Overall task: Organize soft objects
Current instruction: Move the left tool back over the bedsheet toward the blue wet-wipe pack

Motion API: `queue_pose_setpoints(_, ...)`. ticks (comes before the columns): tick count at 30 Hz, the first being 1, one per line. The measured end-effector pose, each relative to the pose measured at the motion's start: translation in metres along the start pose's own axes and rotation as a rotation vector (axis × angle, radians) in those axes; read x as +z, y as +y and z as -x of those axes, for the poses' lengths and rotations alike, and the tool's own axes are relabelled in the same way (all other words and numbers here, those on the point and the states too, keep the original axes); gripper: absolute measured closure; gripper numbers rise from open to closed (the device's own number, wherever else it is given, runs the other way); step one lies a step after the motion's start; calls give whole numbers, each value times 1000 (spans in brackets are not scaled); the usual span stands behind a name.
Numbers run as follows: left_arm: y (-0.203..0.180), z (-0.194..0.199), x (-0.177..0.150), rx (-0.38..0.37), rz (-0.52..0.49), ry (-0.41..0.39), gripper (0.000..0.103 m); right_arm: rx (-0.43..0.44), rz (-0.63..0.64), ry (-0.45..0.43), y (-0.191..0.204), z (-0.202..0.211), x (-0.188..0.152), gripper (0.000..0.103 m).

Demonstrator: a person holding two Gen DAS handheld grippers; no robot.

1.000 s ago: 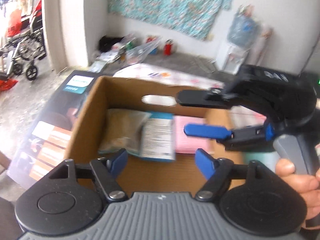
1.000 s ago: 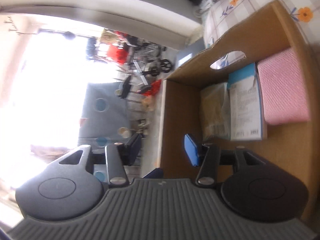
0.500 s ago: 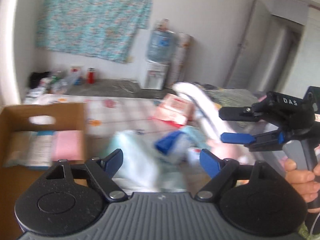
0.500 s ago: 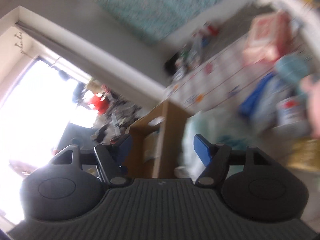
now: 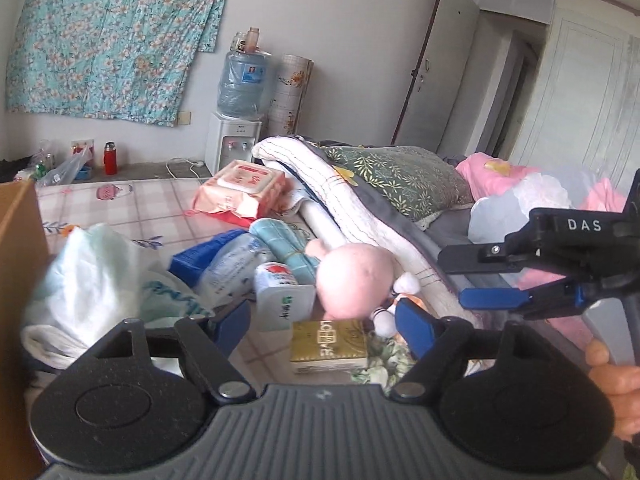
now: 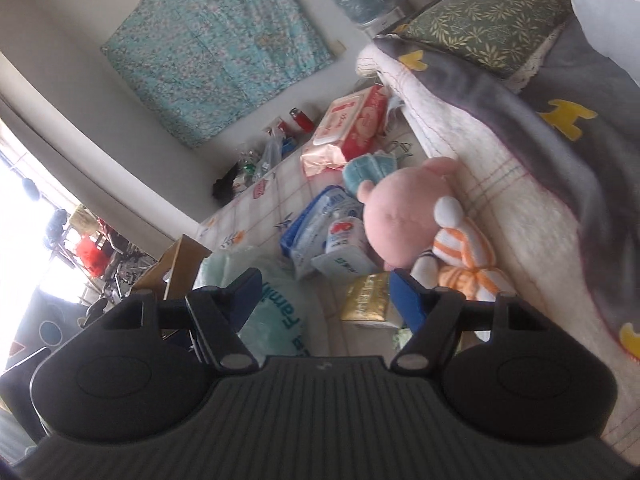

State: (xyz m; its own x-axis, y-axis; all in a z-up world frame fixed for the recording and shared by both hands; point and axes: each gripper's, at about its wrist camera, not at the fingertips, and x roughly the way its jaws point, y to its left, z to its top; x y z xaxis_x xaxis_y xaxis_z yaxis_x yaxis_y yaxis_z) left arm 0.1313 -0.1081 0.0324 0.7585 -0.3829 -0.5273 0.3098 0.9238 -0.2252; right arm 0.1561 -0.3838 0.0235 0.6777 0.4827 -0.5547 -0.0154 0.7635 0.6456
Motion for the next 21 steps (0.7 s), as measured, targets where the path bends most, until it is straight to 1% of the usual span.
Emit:
queue_pose_setpoints(3, -3, -9, -4, 25, 1, -11, 24, -12, 10, 14, -1, -2, 0, 33)
queue_pose_setpoints(5, -3, -11, -5, 46, -5, -23, 28, -15, 11, 28, -1, -7, 5, 33)
queue_pose_setpoints(10, 4, -15, 3, 110, -21, -54, 33, 12, 13, 63, 5, -24, 15, 33)
queue_pose_setpoints(15, 19, -22, 13, 158, -7, -73, 40, 63, 0, 100, 14, -50, 25, 33)
queue_pose_setpoints(18, 25, -26, 17, 162, -5, -65, 44, 73, -10, 110, 18, -65, 31, 33)
queue_pose_setpoints(21, 26, -30, 17, 136, -4, -53, 47, 59, -7, 87, 21, -72, 38, 33)
